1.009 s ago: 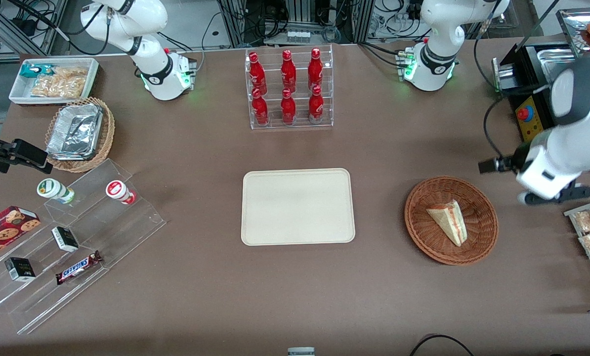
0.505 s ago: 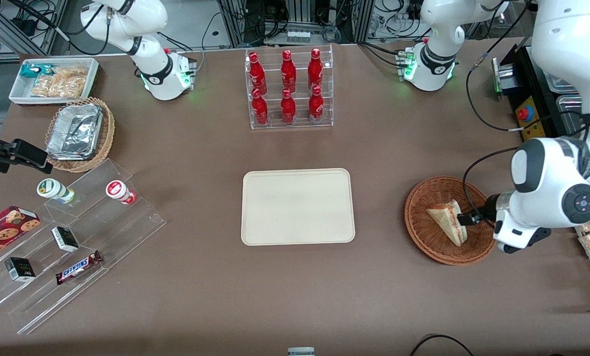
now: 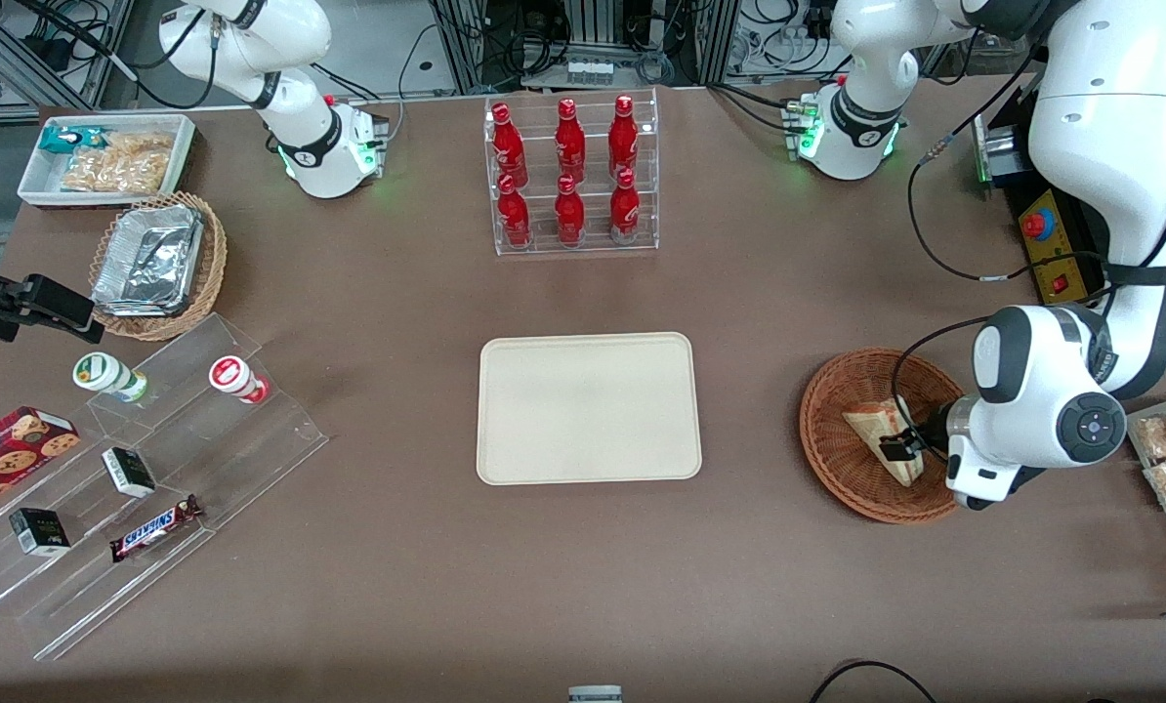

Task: Place sandwich from basket to tray

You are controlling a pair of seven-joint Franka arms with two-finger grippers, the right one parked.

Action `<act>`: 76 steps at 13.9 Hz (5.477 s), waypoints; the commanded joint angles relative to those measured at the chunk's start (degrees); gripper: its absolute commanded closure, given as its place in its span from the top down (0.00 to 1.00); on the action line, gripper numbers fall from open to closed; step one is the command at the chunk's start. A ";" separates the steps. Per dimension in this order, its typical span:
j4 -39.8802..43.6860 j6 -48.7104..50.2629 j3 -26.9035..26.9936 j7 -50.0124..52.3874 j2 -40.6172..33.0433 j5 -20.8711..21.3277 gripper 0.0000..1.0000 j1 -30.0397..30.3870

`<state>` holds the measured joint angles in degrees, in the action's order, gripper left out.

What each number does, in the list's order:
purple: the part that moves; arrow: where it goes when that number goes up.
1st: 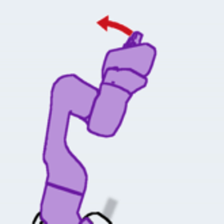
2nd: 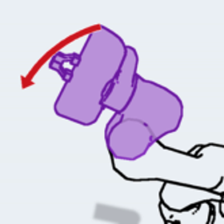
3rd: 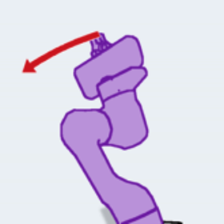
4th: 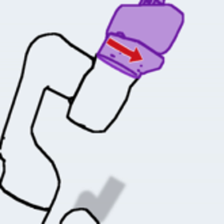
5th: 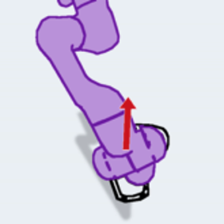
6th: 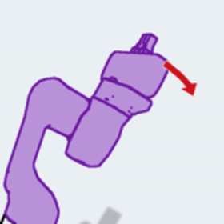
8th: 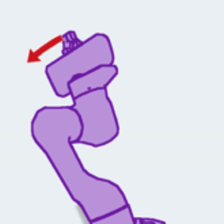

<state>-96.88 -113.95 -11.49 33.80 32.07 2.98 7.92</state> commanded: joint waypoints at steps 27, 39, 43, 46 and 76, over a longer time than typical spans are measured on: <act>17.41 3.21 -3.89 14.96 8.42 -0.17 0.14 -34.63; 27.62 -1.02 -2.75 20.17 18.38 5.80 1.00 -40.53; 27.62 3.99 2.08 20.87 11.99 6.60 1.00 -40.27; 24.74 11.36 6.56 19.47 4.70 6.42 1.00 -39.22; -3.93 34.58 6.04 -25.89 -39.98 -0.35 1.00 -7.30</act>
<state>-99.71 -78.17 -5.73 8.53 -7.16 3.08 1.54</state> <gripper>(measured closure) 0.000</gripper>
